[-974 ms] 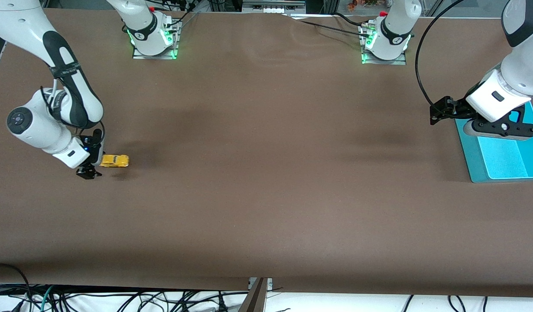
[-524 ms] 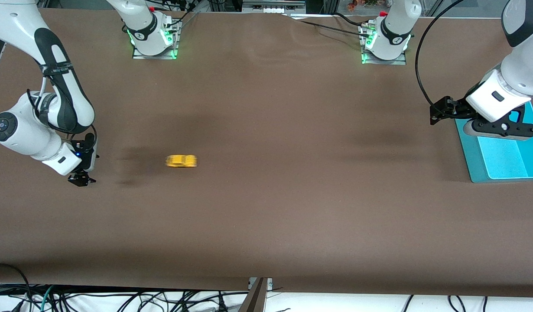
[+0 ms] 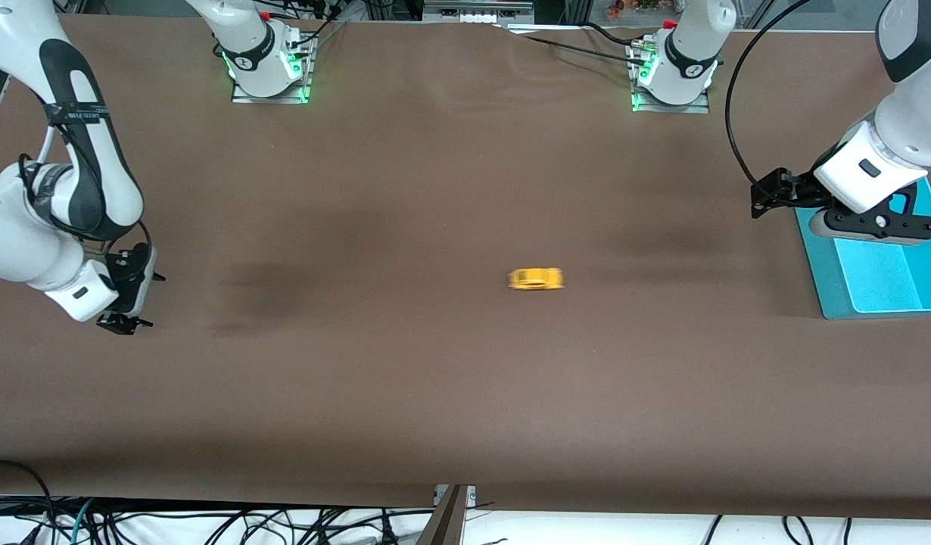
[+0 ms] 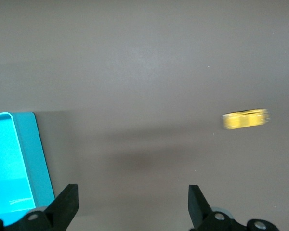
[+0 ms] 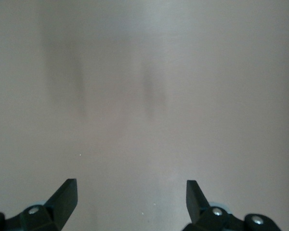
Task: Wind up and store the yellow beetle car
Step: 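Release the car to roll toward the cyan tray, withdraw right gripper, then lower the left gripper onto the car while the right gripper returns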
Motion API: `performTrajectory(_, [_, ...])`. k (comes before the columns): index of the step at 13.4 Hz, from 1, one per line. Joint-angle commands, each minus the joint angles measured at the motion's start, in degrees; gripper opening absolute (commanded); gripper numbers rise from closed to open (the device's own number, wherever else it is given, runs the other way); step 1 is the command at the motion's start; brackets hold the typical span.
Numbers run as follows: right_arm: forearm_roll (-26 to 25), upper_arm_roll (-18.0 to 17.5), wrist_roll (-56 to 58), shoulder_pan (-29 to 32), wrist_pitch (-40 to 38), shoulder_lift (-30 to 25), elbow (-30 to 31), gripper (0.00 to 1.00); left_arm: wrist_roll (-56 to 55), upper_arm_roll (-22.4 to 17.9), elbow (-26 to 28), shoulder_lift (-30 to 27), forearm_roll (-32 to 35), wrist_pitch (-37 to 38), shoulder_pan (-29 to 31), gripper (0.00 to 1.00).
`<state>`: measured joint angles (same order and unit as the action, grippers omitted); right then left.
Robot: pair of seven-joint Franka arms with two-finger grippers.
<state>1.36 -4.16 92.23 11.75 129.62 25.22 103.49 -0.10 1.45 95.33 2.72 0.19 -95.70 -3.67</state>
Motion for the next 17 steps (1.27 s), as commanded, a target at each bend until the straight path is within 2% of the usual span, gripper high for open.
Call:
performTrajectory(1, [0.7, -1.5, -9.0, 0.1, -5.3, -0.4, -5.2, 1.00, -0.4, 0.0, -0.6, -0.3, 0.2, 1.0, -0.2, 1.00])
performTrajectory(4, [0.5, -1.6, -23.7, -0.3, -14.3, -0.4, -11.2, 1.00, -0.4, 0.0, -0.6, -0.3, 0.2, 1.0, -0.2, 1.00])
performTrajectory(11, [0.5, -1.8, -55.8, -1.9, -28.2, -0.5, -20.6, 1.00, -0.3, 0.0, -0.6, 0.2, 0.3, 1.2, -0.4, 1.00])
performTrajectory(17, [0.8, -3.4, -82.0, -4.2, -45.1, -4.5, -28.2, 1.00, -0.4, 0.8, -0.7, 0.6, -0.6, 7.0, -1.7, 1.00])
